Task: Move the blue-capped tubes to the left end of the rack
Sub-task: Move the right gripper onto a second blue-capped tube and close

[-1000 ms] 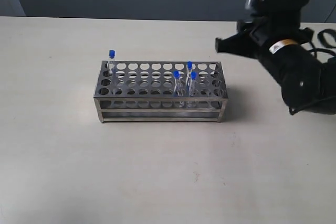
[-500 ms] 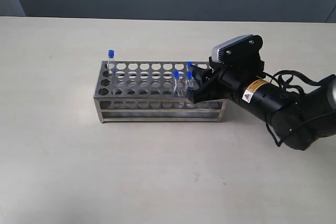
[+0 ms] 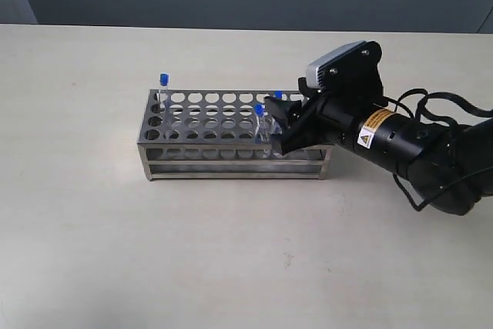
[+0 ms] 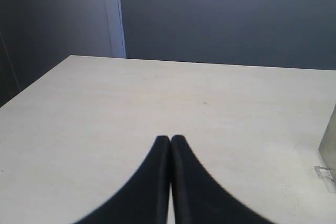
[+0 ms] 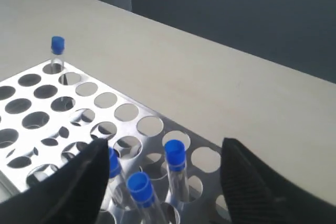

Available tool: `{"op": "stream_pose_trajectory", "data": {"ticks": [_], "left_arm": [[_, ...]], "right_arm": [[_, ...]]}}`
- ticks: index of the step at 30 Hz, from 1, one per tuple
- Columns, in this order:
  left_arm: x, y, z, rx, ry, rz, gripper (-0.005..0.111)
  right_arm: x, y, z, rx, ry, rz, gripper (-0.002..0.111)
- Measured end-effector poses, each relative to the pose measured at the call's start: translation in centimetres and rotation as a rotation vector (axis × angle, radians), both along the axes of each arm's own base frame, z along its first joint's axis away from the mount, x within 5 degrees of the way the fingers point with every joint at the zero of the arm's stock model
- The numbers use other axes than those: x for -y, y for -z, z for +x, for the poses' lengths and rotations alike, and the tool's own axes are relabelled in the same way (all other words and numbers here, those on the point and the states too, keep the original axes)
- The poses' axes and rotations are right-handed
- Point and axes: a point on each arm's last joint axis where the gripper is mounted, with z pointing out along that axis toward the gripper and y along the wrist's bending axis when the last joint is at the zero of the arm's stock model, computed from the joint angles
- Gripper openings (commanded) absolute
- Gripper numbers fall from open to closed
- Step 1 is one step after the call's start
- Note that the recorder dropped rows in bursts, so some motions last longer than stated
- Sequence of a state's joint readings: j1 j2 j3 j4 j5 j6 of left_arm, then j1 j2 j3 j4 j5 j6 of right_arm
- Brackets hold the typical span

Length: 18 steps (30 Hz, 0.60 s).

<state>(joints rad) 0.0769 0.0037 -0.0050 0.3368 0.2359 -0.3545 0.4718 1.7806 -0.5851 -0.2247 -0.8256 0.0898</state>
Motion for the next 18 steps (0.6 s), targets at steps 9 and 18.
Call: {"op": "stream_pose_trajectory", "data": {"ticks": [9, 18], "left_arm": [[0.0, 0.0, 0.0, 0.0, 0.0, 0.0, 0.0], [0.0, 0.0, 0.0, 0.0, 0.0, 0.0, 0.0]], "right_arm": [[-0.1, 2.6, 0.1, -0.078, -0.002, -0.026, 0.051], [-0.2, 2.6, 0.2, -0.058, 0.008, 0.009, -0.001]]}}
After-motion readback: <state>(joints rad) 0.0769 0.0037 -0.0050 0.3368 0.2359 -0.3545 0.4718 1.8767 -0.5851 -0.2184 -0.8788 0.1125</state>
